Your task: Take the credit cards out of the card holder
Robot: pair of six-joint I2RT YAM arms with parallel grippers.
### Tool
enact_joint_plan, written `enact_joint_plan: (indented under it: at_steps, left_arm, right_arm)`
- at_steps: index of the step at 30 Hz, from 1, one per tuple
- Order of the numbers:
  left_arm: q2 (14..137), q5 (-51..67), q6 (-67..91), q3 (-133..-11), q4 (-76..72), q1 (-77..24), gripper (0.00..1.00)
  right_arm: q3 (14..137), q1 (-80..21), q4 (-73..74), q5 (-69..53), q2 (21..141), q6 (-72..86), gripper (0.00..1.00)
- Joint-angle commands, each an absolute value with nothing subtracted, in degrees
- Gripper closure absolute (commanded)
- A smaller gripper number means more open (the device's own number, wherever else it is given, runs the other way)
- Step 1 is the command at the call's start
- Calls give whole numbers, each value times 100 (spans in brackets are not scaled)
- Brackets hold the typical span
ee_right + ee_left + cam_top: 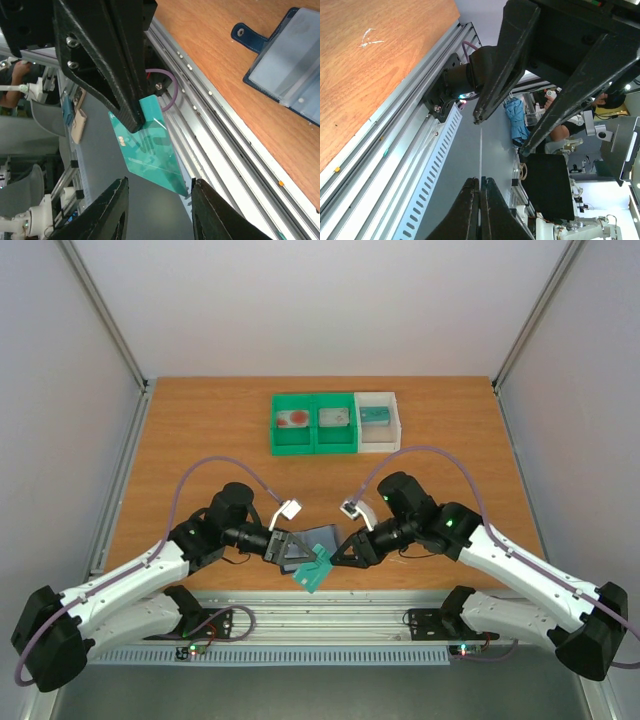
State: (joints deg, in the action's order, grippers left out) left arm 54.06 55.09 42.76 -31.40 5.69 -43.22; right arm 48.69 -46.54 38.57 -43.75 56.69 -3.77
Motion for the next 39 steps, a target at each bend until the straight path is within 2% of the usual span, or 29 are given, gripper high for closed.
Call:
enact_joint_plan:
  at_steps: [1, 5, 11, 20, 22, 24, 26, 31, 34, 36, 39]
  left_arm:
    - [5395, 5692, 4170, -3317, 411, -4353, 100]
    - [5383, 5665, 4166, -3308, 417, -4359, 100]
    - [5344, 5682, 4199, -3307, 371, -4366, 100]
    - [5246, 5731, 4359, -3230, 97, -4364, 100]
    - [5268, 5730, 4352, -3226, 97, -4366, 100]
    - [5290, 5726, 4358, -3225, 80, -4366, 99]
    - [5279, 5672, 4358, -3218, 90, -4364, 99]
    - [5173, 5183, 4216, -3337, 578, -4364, 77]
    - [5052, 4833, 4155, -3467, 898, -4362, 44]
    - [4948, 4430, 4059, -3631, 1309, -4364, 35]
    - [4799, 3837, 3915, -3820, 1918, -4360, 28]
  right_arm:
    - [4827, -4643, 3817, -4422, 5754, -506, 64]
    - [4856, -4641, 3936, -4371, 5789, -604, 62]
    - [4818, -4641, 3866, -4650, 5806, -635, 71]
    - [4756, -4641, 3693, -4808, 5952, -559, 71]
    - [4744, -4641, 3626, -4893, 5958, -554, 75]
    - [4721, -4644, 3568, -4877, 5925, -531, 90]
    - [4699, -4641, 3535, -4799, 5872, -507, 98]
    - [4635, -4641, 3506, -4347, 5649, -353, 99]
    - [4553, -4641, 3363, -4175, 5592, -140, 99]
    - [4535, -4641, 3323, -4037, 5589, -19, 99]
    - [4612, -4641, 3409, -3692, 5564, 193, 99]
